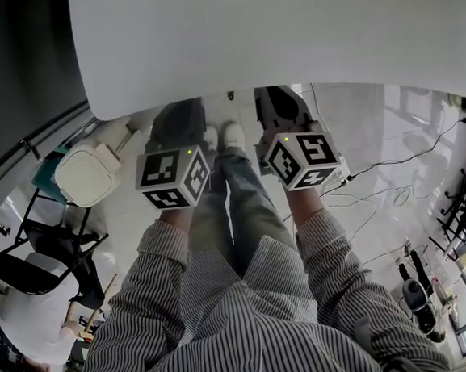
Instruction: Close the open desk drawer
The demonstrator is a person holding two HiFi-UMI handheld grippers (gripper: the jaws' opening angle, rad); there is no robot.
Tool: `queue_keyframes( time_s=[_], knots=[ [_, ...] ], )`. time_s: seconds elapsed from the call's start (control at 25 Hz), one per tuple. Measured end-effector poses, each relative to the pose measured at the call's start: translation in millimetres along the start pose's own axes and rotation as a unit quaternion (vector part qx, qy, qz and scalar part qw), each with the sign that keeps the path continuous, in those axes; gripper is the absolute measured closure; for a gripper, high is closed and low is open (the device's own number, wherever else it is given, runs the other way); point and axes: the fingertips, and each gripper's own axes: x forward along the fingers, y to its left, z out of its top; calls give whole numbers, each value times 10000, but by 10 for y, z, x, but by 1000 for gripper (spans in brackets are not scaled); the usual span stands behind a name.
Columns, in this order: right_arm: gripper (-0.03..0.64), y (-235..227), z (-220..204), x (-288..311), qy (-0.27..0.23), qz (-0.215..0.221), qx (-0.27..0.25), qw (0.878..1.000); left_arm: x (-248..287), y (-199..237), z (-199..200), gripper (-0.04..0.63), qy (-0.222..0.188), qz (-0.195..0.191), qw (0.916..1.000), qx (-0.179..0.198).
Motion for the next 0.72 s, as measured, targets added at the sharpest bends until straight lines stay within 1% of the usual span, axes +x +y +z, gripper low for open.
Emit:
queue_keyframes(
  time_s=[0.36,0.72],
  knots=[
    [600,-7,169,170,-173,73,-60,9998,126,68,187,583,-135,57,9998,121],
    [600,20,312,269,-404,152,-82,9990,179,116,346,583,-382,105,9990,199]
  ],
)
